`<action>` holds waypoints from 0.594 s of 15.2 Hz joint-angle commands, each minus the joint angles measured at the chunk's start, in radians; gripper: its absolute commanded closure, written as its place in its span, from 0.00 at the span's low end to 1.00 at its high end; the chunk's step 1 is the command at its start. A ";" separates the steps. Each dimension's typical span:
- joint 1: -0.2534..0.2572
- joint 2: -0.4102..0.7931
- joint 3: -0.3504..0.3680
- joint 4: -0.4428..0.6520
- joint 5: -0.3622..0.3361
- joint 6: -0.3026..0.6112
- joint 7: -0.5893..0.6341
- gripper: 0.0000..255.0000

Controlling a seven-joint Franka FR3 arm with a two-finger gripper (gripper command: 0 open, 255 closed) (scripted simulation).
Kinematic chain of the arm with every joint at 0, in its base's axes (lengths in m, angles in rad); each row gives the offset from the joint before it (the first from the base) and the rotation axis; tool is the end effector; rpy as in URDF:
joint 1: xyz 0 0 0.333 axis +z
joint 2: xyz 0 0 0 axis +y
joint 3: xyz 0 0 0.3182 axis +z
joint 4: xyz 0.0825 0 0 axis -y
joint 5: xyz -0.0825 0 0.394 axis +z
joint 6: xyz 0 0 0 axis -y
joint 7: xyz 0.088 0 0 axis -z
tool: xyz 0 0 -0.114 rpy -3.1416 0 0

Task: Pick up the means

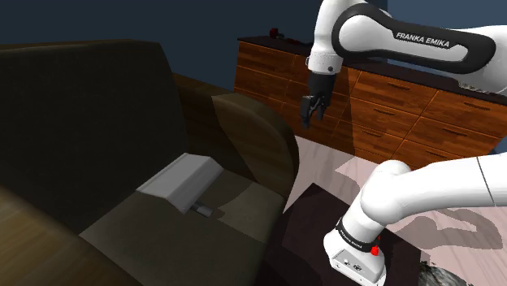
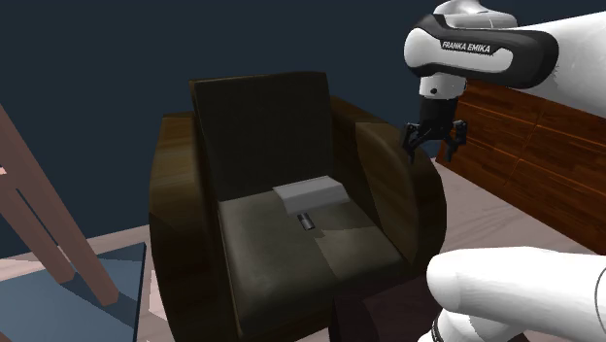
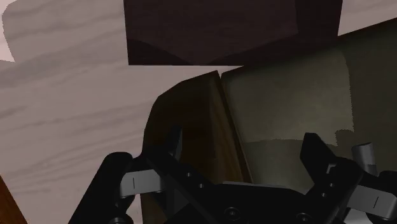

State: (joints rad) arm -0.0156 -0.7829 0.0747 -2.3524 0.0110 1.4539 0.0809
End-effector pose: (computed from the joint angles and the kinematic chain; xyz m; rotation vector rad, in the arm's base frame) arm 0.3018 0.0254 0.5756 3.0873 -0.0709 -0.1767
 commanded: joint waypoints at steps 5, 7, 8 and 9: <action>0.027 0.057 0.050 -0.056 0.036 0.127 0.030 0.00; 0.040 0.094 0.076 -0.077 0.052 0.191 0.044 0.00; 0.046 0.114 0.089 -0.085 0.059 0.224 0.051 0.00; 0.052 0.136 0.103 -0.092 0.066 0.256 0.059 0.00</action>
State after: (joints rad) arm 0.0298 -0.6613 0.1657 -2.4303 0.0701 1.6758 0.1339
